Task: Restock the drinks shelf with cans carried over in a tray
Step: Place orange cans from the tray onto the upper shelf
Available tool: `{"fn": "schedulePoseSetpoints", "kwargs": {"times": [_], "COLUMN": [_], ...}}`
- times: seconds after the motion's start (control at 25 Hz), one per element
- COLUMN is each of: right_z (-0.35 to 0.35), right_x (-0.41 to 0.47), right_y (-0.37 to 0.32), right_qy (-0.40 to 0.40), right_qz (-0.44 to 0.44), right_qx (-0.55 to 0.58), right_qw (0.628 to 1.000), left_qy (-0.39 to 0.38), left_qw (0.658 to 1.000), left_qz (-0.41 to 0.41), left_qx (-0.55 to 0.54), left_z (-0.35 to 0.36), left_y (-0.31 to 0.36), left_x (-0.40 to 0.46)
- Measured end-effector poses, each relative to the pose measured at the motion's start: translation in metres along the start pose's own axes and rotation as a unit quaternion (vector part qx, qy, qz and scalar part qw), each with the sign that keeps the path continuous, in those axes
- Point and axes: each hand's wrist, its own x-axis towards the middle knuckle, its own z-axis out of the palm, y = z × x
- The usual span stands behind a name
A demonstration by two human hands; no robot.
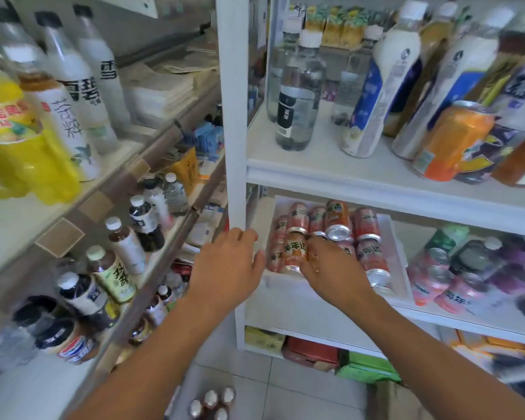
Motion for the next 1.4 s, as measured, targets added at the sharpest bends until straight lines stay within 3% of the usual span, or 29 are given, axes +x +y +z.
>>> {"fn": "schedulePoseSetpoints", "kwargs": {"times": [0.24,0.44,0.92,1.16,1.4], "right_z": [0.014,0.030,0.052,0.068,0.064], "right_x": [0.005,0.037,0.120,0.149,0.143], "right_y": [0.078,0.108,0.136,0.131,0.131], "right_qy": [-0.012,0.014,0.081,0.038,0.060], "right_qz": [0.059,0.092,0.186,0.255,0.244], "right_qx": [-0.023,0.022,0.111,0.159,0.214], "right_qw": [0.998,0.995,0.973,0.953,0.944], "left_qy": [-0.036,-0.044,0.024,0.027,0.046], "left_qw": [0.999,0.999,0.999,0.997,0.998], "left_qz": [0.002,-0.013,-0.014,-0.024,-0.020], "left_qx": [0.003,-0.001,-0.037,-0.061,-0.044], "left_z": [0.051,0.081,0.131,0.137,0.119], "left_y": [0.044,0.061,0.065,0.054,0.051], "left_x": [0.019,0.033,0.068,0.057,0.054]}}
